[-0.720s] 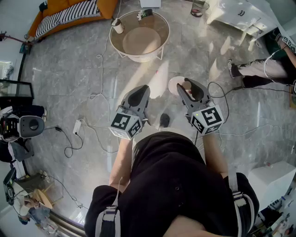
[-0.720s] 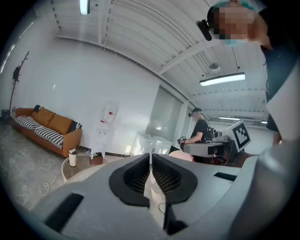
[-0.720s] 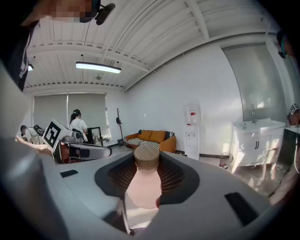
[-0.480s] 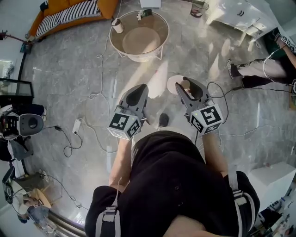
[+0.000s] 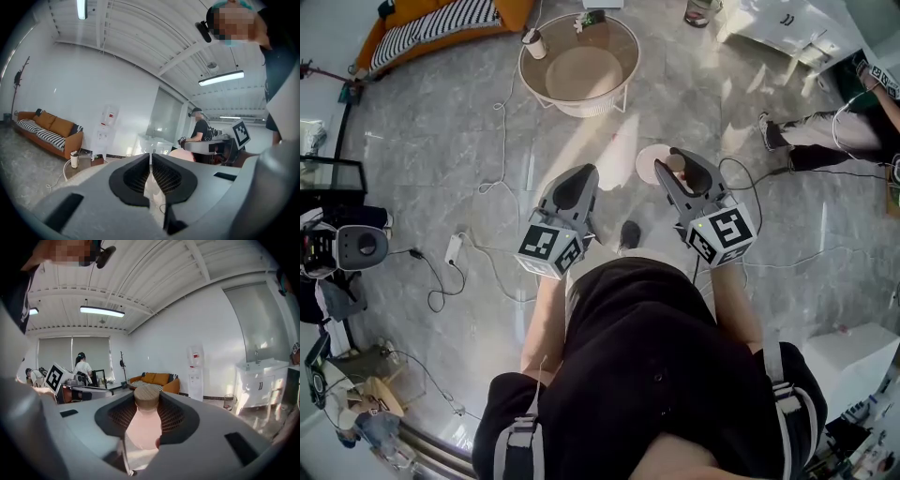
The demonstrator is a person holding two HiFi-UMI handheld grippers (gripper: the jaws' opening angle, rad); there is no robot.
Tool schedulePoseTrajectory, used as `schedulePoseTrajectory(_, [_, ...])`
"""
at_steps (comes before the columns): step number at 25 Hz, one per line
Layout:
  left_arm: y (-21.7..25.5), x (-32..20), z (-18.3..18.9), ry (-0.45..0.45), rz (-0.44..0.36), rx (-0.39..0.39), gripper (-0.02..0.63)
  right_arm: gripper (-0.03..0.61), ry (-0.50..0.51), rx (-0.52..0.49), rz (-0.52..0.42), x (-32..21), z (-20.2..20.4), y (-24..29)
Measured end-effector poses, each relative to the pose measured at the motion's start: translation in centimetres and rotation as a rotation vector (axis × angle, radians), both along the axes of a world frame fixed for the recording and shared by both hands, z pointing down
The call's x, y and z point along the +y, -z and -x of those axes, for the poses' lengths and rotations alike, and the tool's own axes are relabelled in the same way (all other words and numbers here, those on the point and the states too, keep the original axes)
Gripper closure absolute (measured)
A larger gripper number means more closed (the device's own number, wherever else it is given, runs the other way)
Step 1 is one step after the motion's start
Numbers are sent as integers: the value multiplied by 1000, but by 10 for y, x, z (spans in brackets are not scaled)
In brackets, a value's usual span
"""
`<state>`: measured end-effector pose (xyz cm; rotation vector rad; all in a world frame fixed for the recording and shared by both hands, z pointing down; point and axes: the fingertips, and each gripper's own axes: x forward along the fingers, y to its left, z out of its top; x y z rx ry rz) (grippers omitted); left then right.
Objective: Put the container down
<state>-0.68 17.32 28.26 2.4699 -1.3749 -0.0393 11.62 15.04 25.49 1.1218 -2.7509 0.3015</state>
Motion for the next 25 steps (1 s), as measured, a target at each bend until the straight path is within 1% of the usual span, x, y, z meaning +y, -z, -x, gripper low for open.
schedulePoseTrajectory(3, [-1,2,-4,3,2,-8,584,440,17,-36,18,2,-3,1])
schedulePoseTrajectory(9, [1,-2,-4,18,1,-15,584,440,25,-37,7,-1,-6,1])
schedulePoseTrajectory(15, [-4,-1,-6,25,19,-2,584,440,23,-59,11,-4,-11,4])
schedulePoseTrajectory(20, [-10,-11,-2,20,29,0,584,440,-1,-29,8,-15,-13,0])
schedulePoseTrajectory(23, [-14,-22,5,14,35,3,584,440,-8,3,1,-25,-8,-3])
schedulePoseTrajectory(25, [-18,-33,11,11,44,11,584,440,-15,4,10,-34,-2,-6])
